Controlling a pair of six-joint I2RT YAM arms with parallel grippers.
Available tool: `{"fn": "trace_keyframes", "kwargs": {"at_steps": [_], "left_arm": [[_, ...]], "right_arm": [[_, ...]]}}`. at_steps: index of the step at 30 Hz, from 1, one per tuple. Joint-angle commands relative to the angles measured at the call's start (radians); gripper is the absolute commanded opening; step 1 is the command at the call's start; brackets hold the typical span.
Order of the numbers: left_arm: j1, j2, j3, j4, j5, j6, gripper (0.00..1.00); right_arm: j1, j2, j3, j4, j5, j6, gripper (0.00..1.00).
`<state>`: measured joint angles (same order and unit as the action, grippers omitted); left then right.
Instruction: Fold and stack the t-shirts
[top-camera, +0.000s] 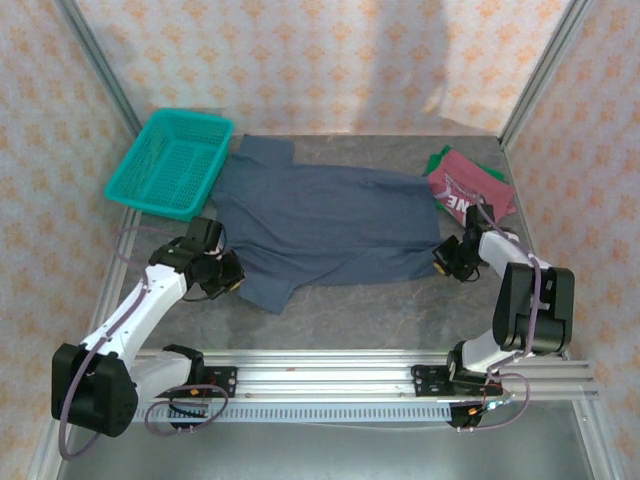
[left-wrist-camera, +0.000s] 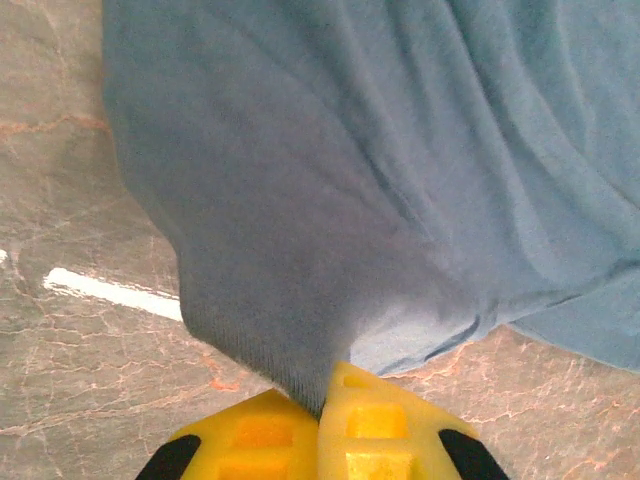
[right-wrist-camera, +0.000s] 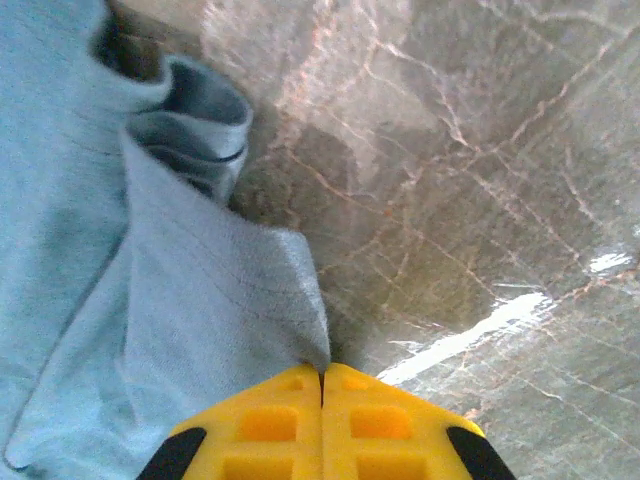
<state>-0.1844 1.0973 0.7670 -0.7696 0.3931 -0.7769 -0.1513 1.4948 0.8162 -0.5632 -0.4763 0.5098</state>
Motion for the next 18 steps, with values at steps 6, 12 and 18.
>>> {"fn": "trace_keyframes", "kwargs": {"at_steps": [6,12,18], "left_arm": [[-0.001,-0.097,0.081,-0.144,-0.065,0.039,0.00],[-0.001,-0.270,0.054,-0.312,-0.100,-0.003,0.00],[-0.002,-0.424,-0.009,-0.431,-0.094,-0.077,0.00]], "right_arm": [[0.002,-0.166,-0.005,-0.212,0.043,-0.068,0.04],[0.004,-0.337,-0.064,-0.340,0.066,-0.057,0.04],[0.008,-0.449,-0.078,-0.436,0.067,-0.018,0.03]]}}
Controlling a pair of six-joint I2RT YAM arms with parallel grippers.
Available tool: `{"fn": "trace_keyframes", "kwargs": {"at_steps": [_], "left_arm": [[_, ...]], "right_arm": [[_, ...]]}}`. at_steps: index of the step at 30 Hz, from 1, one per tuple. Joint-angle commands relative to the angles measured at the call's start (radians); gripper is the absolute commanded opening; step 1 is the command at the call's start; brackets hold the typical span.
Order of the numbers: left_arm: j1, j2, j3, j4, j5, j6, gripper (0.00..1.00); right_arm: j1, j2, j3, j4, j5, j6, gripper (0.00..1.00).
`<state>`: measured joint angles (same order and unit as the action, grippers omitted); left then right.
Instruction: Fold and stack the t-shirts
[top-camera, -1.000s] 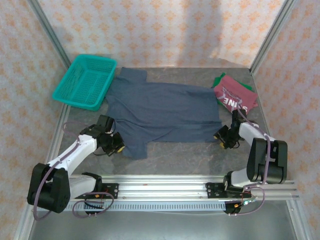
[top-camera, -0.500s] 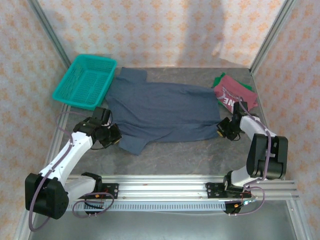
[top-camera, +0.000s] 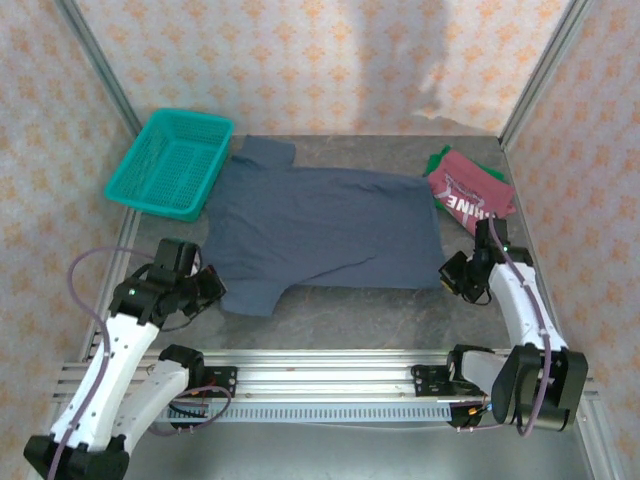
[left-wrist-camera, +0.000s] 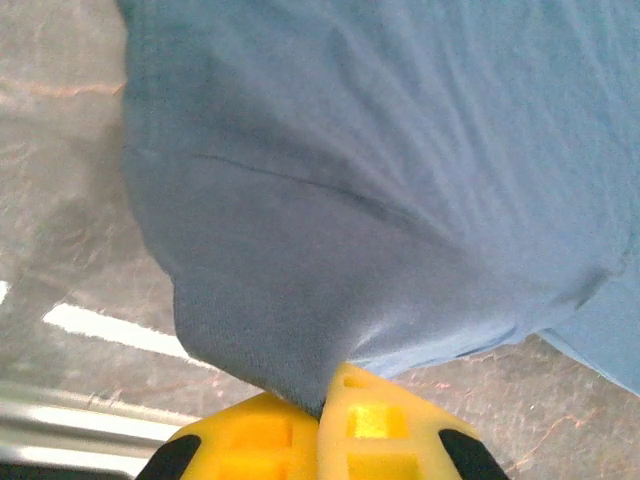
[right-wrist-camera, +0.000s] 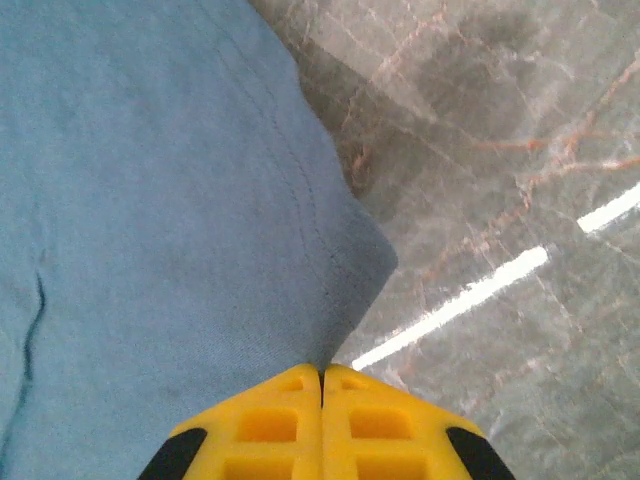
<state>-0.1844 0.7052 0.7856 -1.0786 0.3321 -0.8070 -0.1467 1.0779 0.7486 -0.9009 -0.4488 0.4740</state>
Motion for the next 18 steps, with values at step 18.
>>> {"fn": "trace_keyframes", "kwargs": {"at_steps": [18], "left_arm": [[-0.002,0.426,0.260,0.040,-0.168,0.237,0.00]], "right_arm": [[0.010,0.186,0.112,0.007,0.066,-0.031,0.05]]}}
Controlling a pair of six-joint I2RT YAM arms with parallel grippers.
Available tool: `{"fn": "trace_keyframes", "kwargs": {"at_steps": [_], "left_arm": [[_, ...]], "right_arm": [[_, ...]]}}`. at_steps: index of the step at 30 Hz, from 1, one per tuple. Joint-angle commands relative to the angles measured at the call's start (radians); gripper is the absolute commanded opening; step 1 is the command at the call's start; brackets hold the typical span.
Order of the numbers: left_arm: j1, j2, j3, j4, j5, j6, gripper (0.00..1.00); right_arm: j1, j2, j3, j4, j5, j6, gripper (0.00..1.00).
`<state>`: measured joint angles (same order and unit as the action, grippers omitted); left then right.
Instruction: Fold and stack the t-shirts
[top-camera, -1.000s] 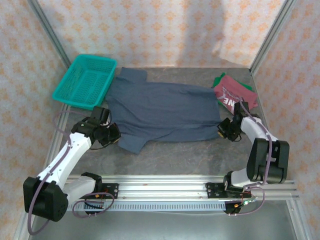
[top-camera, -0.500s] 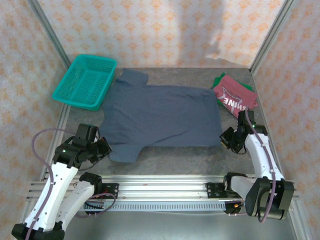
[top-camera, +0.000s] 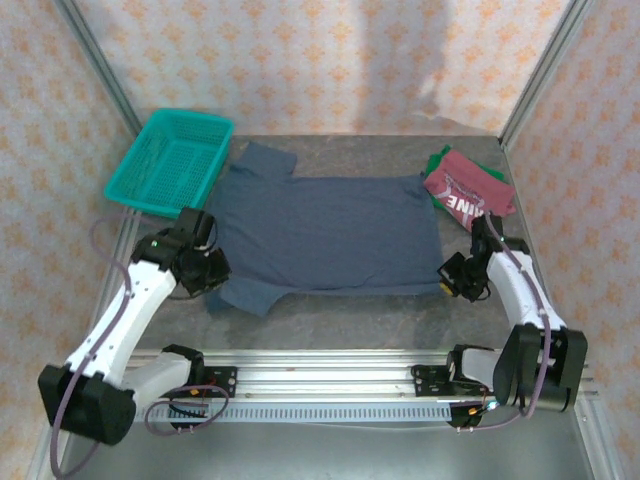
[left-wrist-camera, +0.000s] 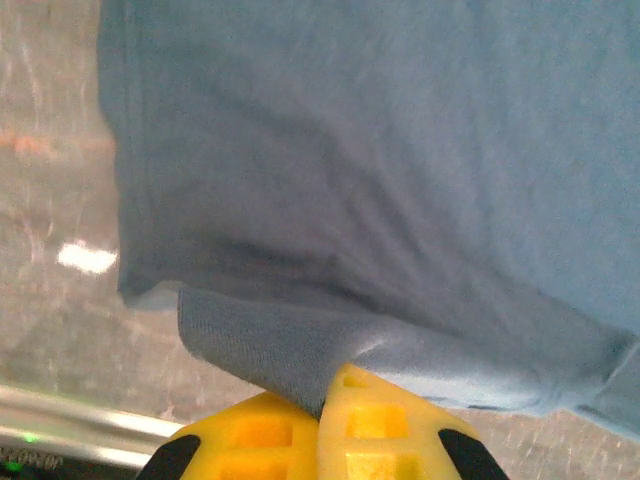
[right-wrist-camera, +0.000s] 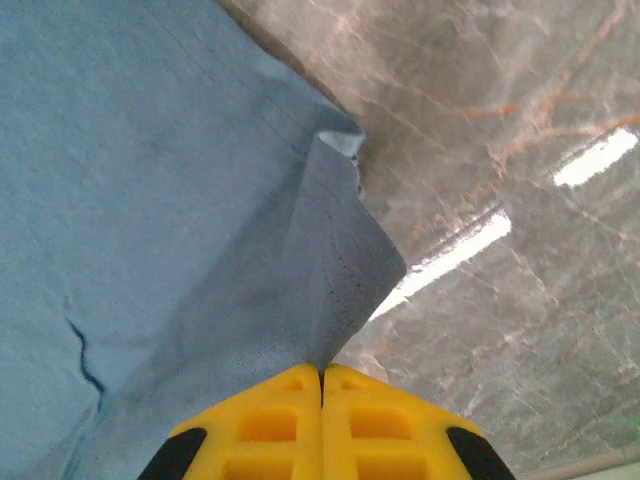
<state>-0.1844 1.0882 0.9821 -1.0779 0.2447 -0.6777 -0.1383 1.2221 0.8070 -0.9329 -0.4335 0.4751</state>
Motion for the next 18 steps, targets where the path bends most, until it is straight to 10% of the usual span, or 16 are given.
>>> {"fn": "trace_keyframes", "kwargs": {"at_steps": [1,18], "left_arm": [[0.001,0.072,0.083,0.044,-0.087,0.131,0.00],[0.079,0.411,0.306,0.104,-0.123,0.392,0.00]], "right_arm": [[0.003,0.064,0.067,0.046,0.051,-0.038,0.05],[0.002,0.318,0.239,0.082,0.082,-0.109,0.06]]}}
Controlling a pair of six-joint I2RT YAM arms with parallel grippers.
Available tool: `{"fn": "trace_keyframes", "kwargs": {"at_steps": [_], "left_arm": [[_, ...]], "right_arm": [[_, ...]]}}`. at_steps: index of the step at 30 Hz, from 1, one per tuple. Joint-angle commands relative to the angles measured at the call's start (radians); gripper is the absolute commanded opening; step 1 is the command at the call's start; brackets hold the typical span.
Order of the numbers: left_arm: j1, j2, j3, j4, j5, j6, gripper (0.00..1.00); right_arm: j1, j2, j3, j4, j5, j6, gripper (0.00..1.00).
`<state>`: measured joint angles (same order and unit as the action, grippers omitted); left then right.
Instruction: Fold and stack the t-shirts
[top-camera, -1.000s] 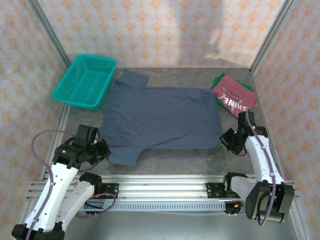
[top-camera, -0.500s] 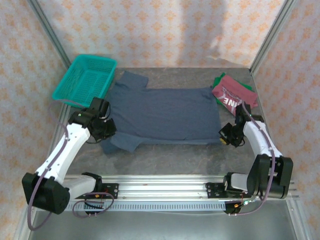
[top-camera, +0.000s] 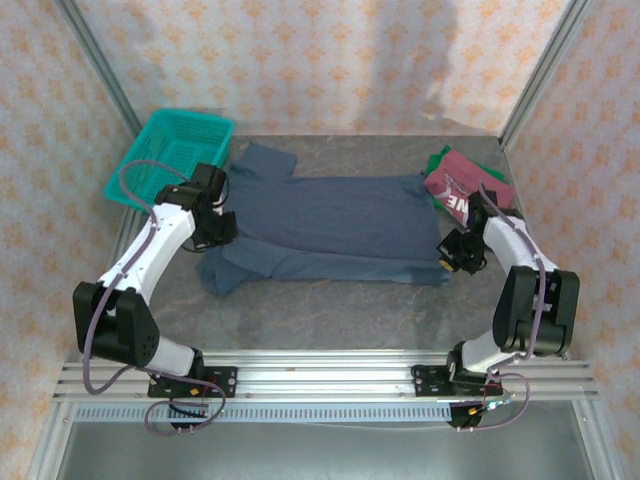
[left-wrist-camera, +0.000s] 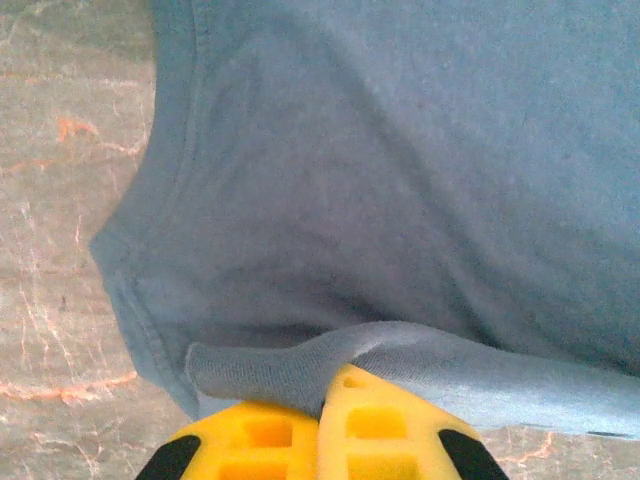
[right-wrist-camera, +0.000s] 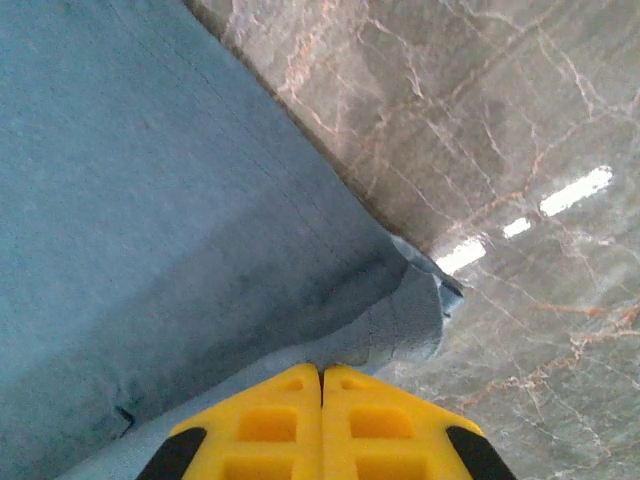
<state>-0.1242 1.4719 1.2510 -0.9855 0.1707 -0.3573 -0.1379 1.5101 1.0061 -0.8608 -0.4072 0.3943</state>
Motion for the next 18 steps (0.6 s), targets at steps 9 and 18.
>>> {"fn": "trace_keyframes", "kwargs": {"at_steps": [9,18], "left_arm": [[0.036,0.215,0.167,0.022,-0.037,0.144,0.00],[0.039,0.362,0.265,0.042,-0.037,0.152,0.04]], "right_arm": [[0.005,0.159,0.124,0.023,0.077,-0.044,0.09],[0.019,0.307,0.260,0.070,0.069,-0.015,0.16]]}}
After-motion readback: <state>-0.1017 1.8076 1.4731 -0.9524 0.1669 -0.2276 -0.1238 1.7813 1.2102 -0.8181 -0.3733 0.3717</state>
